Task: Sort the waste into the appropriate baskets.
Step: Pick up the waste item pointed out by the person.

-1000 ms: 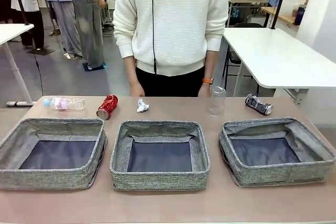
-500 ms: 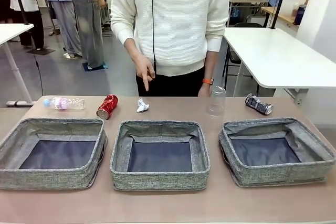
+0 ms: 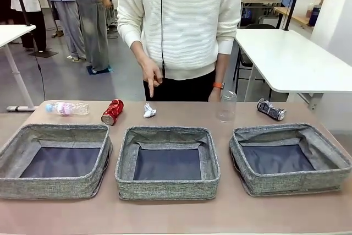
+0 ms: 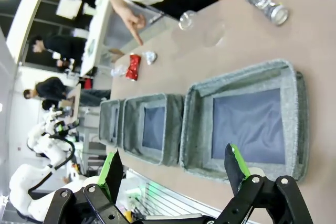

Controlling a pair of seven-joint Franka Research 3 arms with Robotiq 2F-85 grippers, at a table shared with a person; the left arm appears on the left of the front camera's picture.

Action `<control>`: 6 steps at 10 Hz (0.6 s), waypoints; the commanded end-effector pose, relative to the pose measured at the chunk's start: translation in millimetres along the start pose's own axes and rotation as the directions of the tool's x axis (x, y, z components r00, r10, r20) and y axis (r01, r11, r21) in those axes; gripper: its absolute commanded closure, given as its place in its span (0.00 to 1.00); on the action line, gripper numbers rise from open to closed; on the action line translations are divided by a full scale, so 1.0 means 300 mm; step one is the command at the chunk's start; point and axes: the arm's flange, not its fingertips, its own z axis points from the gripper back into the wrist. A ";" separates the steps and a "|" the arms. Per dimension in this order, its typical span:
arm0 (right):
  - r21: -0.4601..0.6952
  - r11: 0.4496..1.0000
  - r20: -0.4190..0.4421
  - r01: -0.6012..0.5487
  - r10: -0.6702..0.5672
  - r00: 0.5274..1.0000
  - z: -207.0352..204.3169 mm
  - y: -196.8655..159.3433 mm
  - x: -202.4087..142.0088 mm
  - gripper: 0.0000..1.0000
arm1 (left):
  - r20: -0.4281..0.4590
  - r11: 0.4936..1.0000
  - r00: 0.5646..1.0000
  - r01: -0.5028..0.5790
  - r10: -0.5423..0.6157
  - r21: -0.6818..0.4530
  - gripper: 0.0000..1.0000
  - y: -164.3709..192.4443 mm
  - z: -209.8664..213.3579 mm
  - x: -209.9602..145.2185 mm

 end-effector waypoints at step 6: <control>0.020 0.999 0.010 -0.027 0.027 1.000 0.001 0.001 0.009 0.00 | -0.057 0.995 0.998 -0.001 0.006 0.097 0.00 -0.064 -0.149 0.059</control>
